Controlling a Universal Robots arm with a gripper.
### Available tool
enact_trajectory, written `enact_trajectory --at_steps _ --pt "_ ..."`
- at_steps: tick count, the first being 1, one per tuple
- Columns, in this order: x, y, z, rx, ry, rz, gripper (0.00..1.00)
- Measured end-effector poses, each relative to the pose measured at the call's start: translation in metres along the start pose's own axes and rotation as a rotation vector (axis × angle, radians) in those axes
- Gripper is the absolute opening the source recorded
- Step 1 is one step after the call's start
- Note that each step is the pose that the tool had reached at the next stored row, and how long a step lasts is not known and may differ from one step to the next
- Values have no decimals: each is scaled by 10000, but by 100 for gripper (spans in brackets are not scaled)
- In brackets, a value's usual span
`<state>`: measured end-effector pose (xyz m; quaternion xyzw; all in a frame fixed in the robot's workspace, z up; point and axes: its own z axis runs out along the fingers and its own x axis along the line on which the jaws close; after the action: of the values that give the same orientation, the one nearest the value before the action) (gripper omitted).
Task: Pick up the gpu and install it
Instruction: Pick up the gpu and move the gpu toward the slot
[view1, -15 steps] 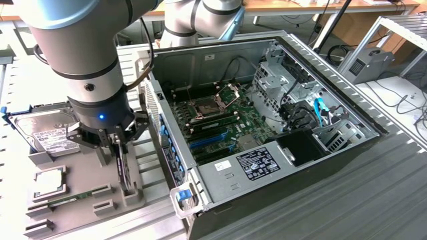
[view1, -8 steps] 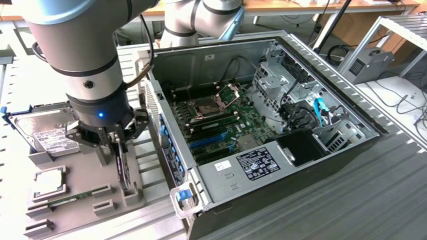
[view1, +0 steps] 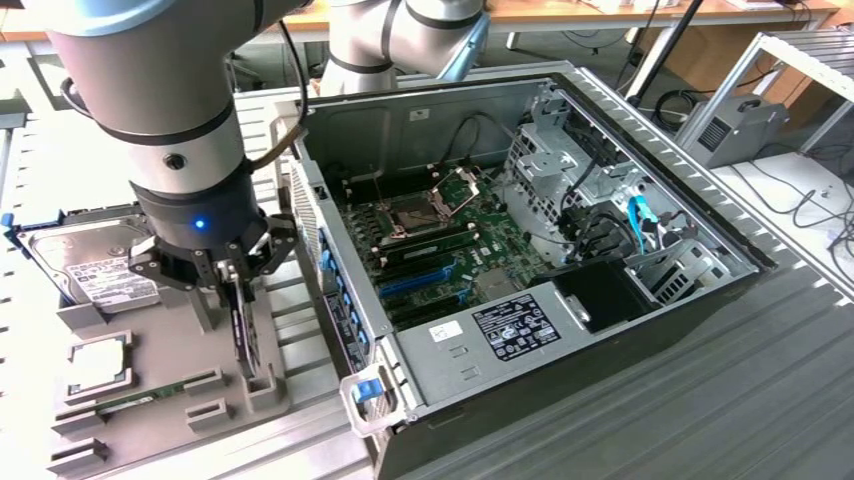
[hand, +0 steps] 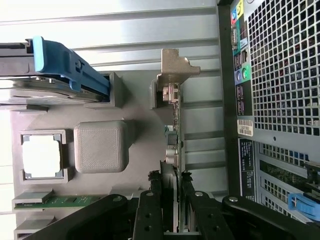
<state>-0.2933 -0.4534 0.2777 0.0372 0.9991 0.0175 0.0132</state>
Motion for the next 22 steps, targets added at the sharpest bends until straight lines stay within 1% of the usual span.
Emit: enact_trajectory --at_steps 22 --pt "-4 6 -160 1 1 0 26"
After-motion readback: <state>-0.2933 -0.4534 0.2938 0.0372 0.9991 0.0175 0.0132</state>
